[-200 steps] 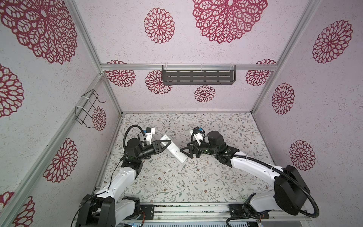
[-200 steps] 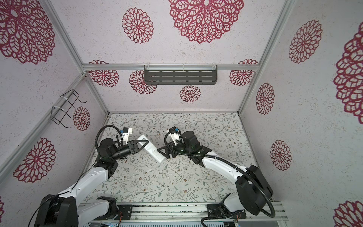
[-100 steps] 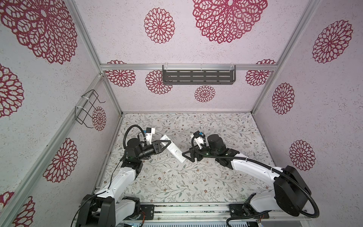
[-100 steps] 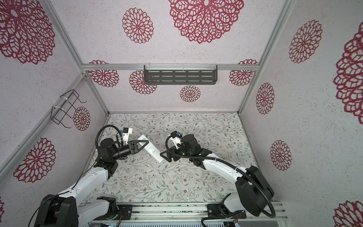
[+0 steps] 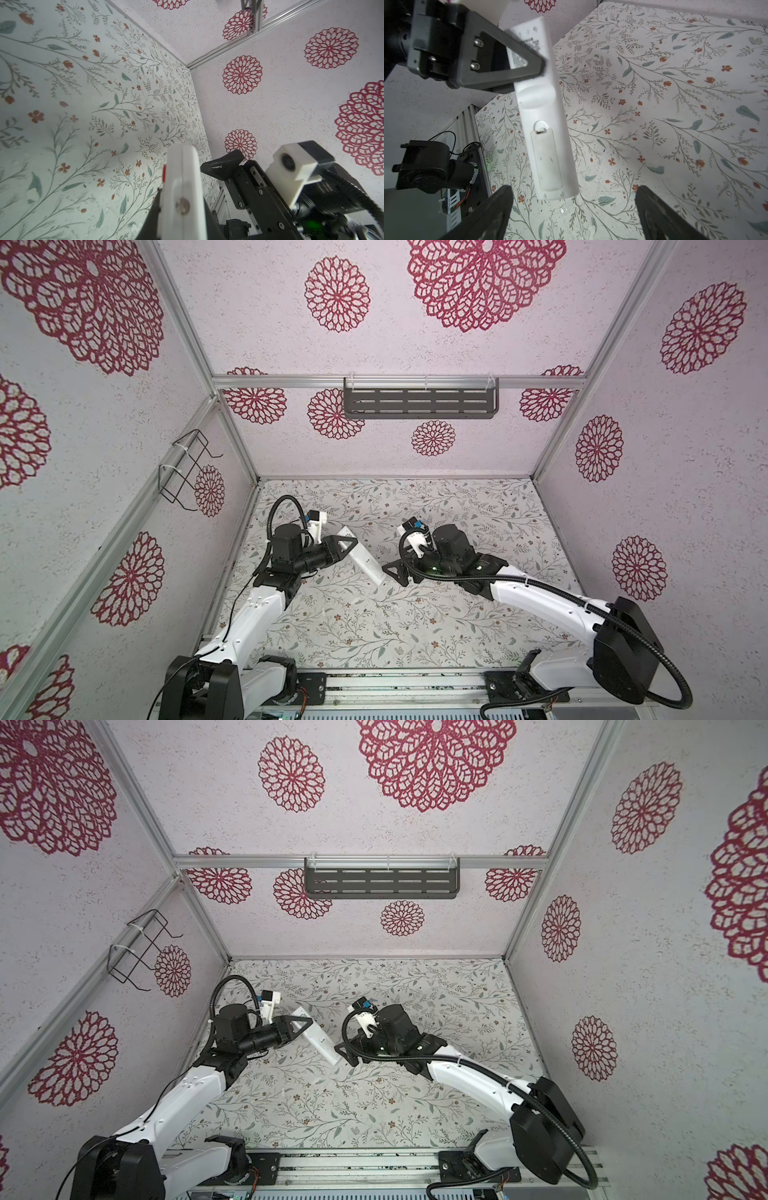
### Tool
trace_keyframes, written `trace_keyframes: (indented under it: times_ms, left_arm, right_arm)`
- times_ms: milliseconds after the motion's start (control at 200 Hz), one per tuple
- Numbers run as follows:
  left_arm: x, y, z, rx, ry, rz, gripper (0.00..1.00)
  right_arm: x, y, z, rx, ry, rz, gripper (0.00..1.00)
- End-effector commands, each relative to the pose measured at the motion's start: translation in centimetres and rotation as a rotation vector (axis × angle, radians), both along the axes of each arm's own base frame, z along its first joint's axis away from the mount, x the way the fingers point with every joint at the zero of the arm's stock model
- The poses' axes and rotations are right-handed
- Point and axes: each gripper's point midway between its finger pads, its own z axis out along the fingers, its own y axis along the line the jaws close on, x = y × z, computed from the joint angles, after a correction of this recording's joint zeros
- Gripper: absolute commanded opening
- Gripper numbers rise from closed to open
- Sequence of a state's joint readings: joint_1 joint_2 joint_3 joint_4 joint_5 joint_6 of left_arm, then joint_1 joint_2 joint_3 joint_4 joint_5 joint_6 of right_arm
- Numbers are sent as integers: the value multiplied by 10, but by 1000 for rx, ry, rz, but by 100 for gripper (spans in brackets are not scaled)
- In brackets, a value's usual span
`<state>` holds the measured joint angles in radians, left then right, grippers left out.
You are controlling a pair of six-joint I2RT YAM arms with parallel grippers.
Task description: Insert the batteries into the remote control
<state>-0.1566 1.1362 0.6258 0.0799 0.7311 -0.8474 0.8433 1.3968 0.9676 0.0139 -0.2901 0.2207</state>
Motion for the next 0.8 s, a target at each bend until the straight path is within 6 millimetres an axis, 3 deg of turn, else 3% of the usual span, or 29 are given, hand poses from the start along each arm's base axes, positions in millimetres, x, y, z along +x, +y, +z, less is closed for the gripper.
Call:
trace_keyframes:
  times_ms: [0,160,300,505,595,795]
  left_arm:
    - [0,1,3,16,1,14,1]
    - [-1,-1,7,-3,-3,8,1]
    - [-1,-2,11,-10,-12,-1,1]
    - [0,-4,17,-31,-25,-11,1]
    - [-1,-6,20,-42,-37,-25,1]
    - [0,-6,21,-44,-40,-25,2]
  right_arm:
    - [3,18,4,-55,-82,16,96]
    - [7,32,-13,-100,-77,22,97]
    - [-1,46,-21,-98,-65,70,94]
    - [-4,49,-37,-128,-42,79,74]
    - [-7,51,-37,-116,-37,98,63]
    - [-10,52,-32,-100,-34,114,48]
